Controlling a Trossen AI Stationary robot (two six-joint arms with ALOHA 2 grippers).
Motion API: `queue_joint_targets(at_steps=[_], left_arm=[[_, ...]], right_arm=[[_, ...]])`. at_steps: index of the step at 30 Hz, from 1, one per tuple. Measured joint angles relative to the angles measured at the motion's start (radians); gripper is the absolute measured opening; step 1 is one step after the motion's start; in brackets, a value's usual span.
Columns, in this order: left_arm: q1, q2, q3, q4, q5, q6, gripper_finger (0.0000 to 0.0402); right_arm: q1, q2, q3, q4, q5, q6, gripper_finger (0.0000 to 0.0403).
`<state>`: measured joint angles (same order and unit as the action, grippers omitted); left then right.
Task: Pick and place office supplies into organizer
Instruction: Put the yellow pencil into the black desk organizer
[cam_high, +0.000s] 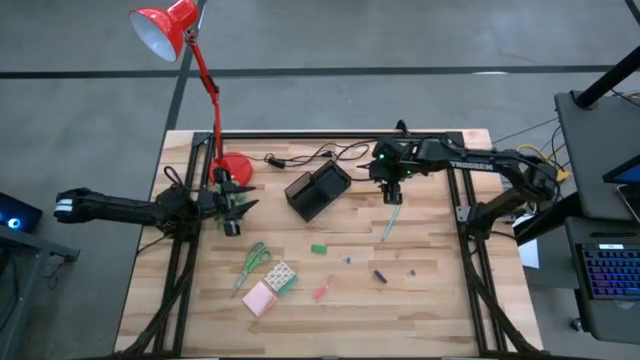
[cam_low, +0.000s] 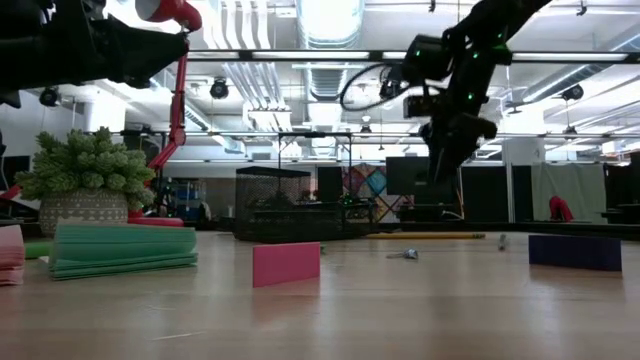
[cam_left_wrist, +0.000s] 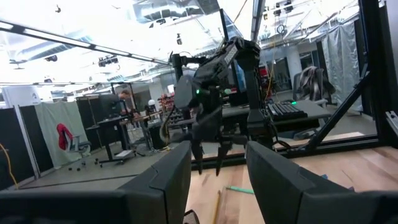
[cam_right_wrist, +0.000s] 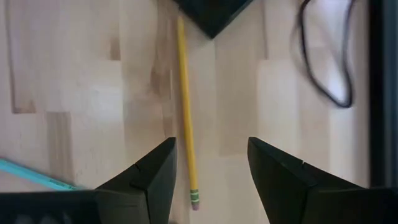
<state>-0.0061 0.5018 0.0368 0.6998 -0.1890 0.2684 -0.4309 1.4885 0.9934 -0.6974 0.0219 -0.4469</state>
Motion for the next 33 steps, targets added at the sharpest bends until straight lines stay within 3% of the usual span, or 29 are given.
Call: queue_joint_targets(at_steps=[18, 33], left_arm=[[0.000, 0.023, -0.002, -0.001, 0.000, -0.002, 0.0142], [0.000, 0.041, -0.002, -0.001, 0.000, -0.002, 0.0142]], right_arm=[[0.000, 0.261, 0.148, -0.038, -0.007, -0.016, 0.0187], [0.000, 0.322, 0.150, -0.055, -0.007, -0.051, 0.0187]])
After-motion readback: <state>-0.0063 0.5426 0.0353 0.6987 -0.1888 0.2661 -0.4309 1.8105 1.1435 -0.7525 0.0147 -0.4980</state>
